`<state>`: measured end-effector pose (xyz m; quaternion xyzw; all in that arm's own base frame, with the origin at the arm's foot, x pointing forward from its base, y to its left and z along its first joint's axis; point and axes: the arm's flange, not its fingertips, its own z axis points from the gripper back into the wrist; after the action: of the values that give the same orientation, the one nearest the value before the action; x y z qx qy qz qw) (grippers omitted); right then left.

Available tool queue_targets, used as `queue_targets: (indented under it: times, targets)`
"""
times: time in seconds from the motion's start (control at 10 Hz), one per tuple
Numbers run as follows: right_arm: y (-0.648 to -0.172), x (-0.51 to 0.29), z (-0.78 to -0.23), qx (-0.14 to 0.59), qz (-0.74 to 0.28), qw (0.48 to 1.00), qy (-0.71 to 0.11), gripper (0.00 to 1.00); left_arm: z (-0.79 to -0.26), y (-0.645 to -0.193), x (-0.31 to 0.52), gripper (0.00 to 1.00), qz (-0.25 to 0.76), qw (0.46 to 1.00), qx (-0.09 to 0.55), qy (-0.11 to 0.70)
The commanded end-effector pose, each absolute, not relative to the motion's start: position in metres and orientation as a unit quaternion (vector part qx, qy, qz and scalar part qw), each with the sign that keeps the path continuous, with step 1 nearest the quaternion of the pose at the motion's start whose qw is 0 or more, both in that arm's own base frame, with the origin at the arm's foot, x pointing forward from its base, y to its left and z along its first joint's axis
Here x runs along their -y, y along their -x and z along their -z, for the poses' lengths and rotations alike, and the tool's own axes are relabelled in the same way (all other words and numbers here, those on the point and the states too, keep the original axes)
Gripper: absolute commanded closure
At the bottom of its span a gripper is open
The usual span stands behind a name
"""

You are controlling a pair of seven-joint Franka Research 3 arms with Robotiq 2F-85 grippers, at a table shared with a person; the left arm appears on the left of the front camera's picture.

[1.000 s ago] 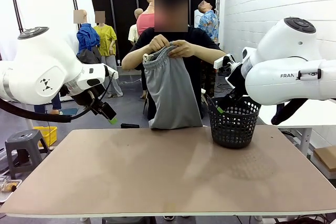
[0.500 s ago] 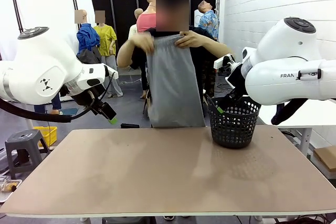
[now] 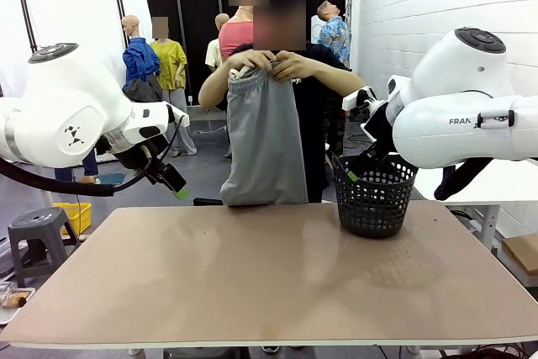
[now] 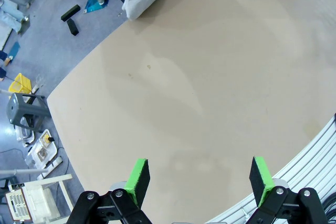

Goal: Fold the training pants.
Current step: Grab both ends of the Training pants handed by a person.

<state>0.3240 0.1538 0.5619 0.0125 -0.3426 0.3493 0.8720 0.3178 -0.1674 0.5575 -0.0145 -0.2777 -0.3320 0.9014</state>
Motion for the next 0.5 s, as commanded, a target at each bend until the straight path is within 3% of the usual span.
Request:
queue_targets:
  times: [0.0,0.4]
  targets:
    - [-0.324,-0.1541,-0.5617,0.342,-0.35,0.872,-0.017,0.0,-0.5577,-0.3194,0.1675,0.0,0.331,0.901,0.278,0.015]
    - [-0.324,-0.1541,-0.5617,0.342,-0.35,0.872,-0.017,0.0,-0.5577,-0.3194,0.1675,0.0,0.331,0.901,0.278,0.015]
